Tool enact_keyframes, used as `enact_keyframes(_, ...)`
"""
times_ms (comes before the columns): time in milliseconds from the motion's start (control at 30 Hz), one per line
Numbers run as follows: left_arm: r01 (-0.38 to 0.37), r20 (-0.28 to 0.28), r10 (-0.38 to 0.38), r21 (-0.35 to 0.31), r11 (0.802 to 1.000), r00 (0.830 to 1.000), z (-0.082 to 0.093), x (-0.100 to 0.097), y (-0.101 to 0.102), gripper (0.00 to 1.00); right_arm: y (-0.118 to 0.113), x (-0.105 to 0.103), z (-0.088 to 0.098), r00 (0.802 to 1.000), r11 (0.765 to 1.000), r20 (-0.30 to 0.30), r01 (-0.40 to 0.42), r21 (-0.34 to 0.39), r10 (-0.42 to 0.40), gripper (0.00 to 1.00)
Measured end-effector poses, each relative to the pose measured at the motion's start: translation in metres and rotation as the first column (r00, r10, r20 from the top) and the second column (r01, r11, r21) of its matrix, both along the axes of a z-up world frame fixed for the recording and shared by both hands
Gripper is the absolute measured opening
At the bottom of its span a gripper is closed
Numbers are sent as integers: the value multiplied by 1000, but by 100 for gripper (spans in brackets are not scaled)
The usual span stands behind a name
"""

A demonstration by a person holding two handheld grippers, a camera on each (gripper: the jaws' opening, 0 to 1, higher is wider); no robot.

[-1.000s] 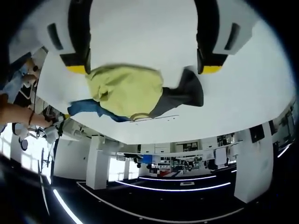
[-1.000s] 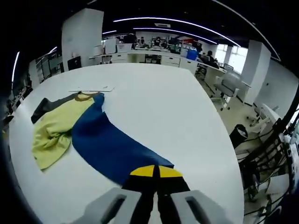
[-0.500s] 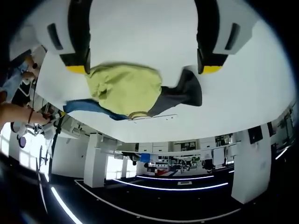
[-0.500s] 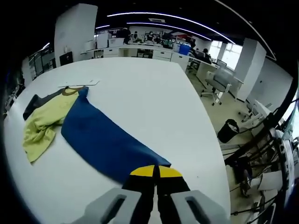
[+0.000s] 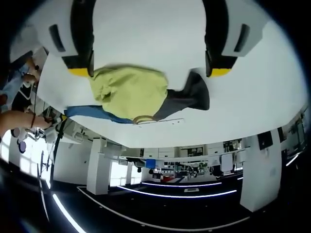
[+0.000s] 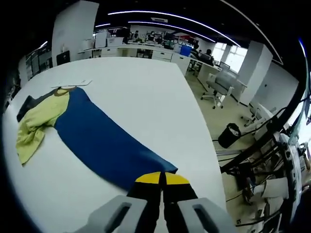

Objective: Fold the garment on the visible template until the final outline fits inside the template.

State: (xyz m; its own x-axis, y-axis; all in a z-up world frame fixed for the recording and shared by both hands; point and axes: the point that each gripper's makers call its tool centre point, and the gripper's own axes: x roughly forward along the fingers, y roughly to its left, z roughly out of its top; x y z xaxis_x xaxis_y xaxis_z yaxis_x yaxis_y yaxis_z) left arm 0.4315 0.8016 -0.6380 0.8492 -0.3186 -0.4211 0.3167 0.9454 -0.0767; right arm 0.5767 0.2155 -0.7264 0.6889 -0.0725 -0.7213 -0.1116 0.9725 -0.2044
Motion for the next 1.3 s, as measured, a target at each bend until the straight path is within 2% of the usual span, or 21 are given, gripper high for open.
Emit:
enact_keyframes(200,9,-6,-9,4,1000,1000,0,-3,-2,93,-7,0,-4,1000,1000,-18,-6,-25,6,0)
enact_keyframes(367,13,-10,-13,15,1000,1000,-1,-7,-1,94,-8,-2,-8,999,1000,-36,4,-14,-5,0)
enact_keyframes(567,14,-10,-14,14,1000,1000,0,-9,0,96,-1,-1,-8,1000,1000,-25,2,21,-2,2)
enact_keyframes(600,15,-10,-15,14,1000,1000,0,-9,0,97,1,-1,-6,1000,1000,-18,2,29,-1,6)
enact_keyframes(733,22,-19,-22,19,1000,1000,-2,-10,-1,99,13,0,1,1000,997,6,-14,70,13,34)
enact_keyframes(967,33,-13,-32,20,999,999,0,-12,-3,99,61,0,14,993,977,53,-117,181,109,62)
enact_keyframes(1033,36,-13,-36,22,999,999,0,-12,-4,99,80,-3,16,987,963,51,-160,217,153,68)
enact_keyframes(1133,41,-16,-41,27,999,999,-1,-14,-4,99,106,-9,18,971,944,36,-239,228,237,73)
enact_keyframes(1300,62,-23,-62,34,997,998,-2,-16,-8,99,152,-15,25,939,894,59,-341,289,339,82)
